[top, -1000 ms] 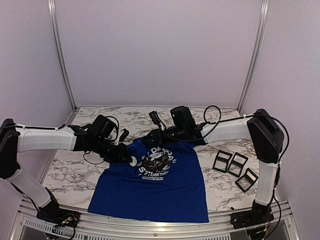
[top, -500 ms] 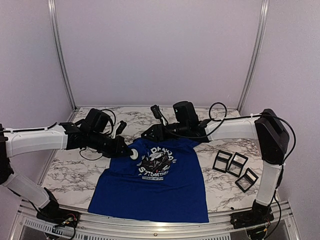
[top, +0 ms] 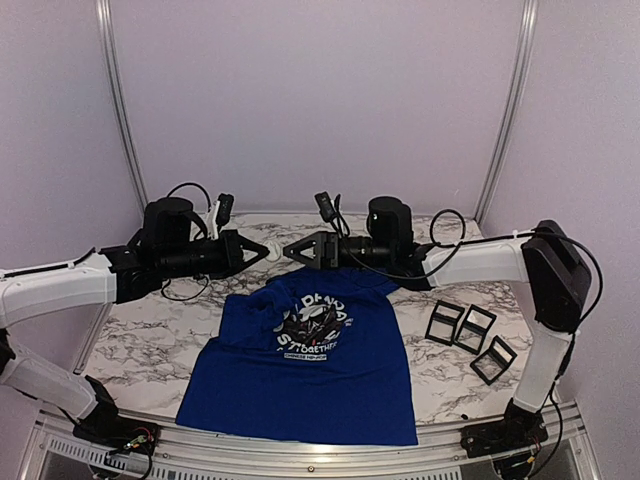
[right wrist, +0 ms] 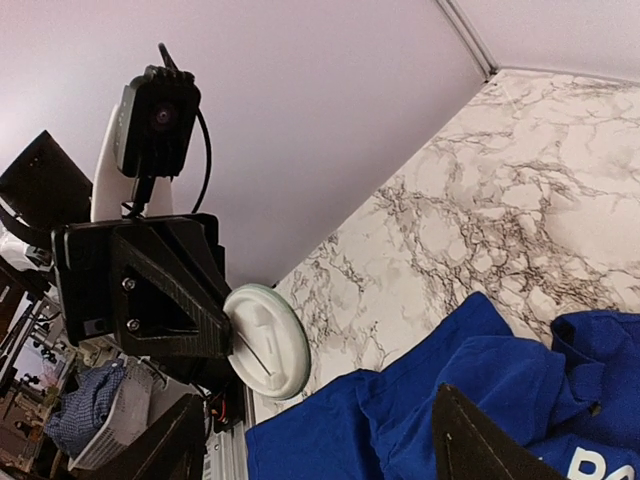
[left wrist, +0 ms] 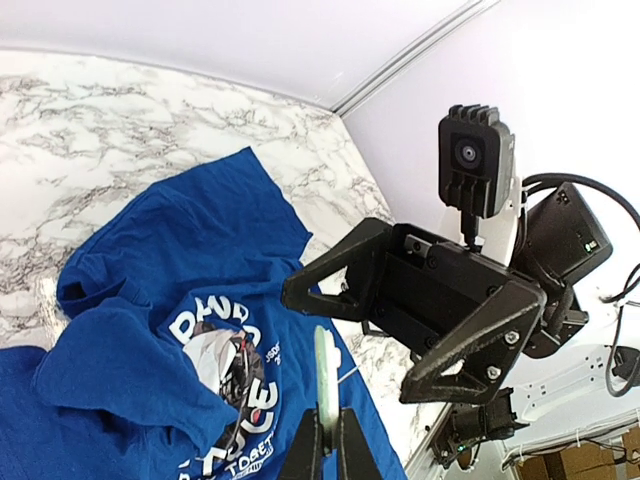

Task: Remove the brooch from the garment
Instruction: Close the brooch securely.

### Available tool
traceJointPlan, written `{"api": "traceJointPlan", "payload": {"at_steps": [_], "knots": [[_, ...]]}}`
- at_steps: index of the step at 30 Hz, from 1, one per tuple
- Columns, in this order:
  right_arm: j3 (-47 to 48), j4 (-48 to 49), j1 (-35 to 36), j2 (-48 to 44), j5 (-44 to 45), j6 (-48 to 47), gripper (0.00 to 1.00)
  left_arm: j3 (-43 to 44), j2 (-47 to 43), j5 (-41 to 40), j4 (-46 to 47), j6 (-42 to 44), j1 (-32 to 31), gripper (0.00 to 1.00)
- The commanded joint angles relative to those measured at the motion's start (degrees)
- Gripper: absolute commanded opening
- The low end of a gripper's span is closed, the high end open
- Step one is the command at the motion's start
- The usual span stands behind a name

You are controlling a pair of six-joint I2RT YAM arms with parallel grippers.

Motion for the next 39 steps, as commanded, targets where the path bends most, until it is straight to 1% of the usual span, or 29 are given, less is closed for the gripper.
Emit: {"api": "traceJointPlan", "payload": {"at_steps": [1,7,13,16,21,24,32,36,39], "knots": [[-0.8,12.2,-0.4,-0.4,-3.7,7.8,0.74,-3.0,-1.9,-1.7,10.4,-1.9,0.1,0.00],[-1.5,21.3,-0.4,1.8,-5.6,15.1,0.70,-5.4,-3.4,-1.6,16.1,-2.3,-0.3,0.00],[-1.2,22.3,-0.4,3.0,-6.1,16.8,0.65,-6.9,-3.5,-1.0,21.0,-2.3,-0.9,0.00],[-1.0,22.4,-0.4,3.1,-6.1,17.1,0.61,-7.5,-2.9,-0.3,23.7,-2.5,-1.4,0.00],[-0.9,23.0,-0.4,3.2,-6.3,17.8,0.50,-7.2,-1.5,0.0,25.1,-2.3,-2.1,0.00],[-1.2,23.5,-0.4,3.2,-6.4,18.2,0.46,-7.1,-0.9,0.3,25.6,-2.1,-2.3,0.00],[-1.2,24.7,-0.4,3.3,-6.7,19.4,0.43,-6.9,0.2,0.7,25.6,-1.6,-2.8,0.00],[-1.3,24.7,-0.4,3.3,-6.8,19.5,0.38,-6.9,0.2,0.9,25.8,-1.5,-2.9,0.00],[-1.2,24.7,-0.4,3.4,-6.8,19.6,0.36,-6.9,0.3,1.2,25.7,-1.3,-3.0,0.00]]}}
